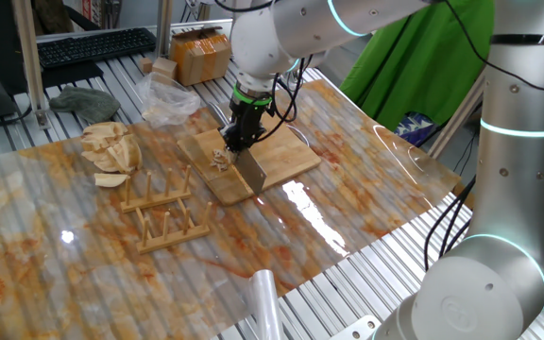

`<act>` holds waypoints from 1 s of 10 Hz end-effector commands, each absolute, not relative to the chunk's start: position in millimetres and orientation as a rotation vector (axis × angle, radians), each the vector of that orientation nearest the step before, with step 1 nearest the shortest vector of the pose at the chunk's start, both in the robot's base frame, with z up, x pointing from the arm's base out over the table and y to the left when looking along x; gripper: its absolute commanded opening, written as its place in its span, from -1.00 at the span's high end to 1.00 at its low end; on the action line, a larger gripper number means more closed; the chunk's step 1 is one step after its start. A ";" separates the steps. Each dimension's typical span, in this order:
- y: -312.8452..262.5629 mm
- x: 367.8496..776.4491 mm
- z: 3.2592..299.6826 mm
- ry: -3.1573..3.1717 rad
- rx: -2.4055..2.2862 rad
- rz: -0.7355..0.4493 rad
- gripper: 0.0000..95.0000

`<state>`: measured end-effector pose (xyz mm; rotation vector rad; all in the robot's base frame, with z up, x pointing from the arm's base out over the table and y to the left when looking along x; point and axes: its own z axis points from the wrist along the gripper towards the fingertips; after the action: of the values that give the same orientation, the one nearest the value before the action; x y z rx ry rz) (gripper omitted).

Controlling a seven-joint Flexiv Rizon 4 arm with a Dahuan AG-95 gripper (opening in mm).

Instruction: Slice the lotus root

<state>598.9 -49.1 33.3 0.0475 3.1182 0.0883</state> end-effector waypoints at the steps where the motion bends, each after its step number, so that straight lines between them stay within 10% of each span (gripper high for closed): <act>1: -49.5 598.6 36.6 3.142 0.054 0.093 1.00; 10: -43.9 596.3 40.3 3.157 0.061 0.104 1.00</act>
<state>598.6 -43.6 37.6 0.0555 3.1540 0.0881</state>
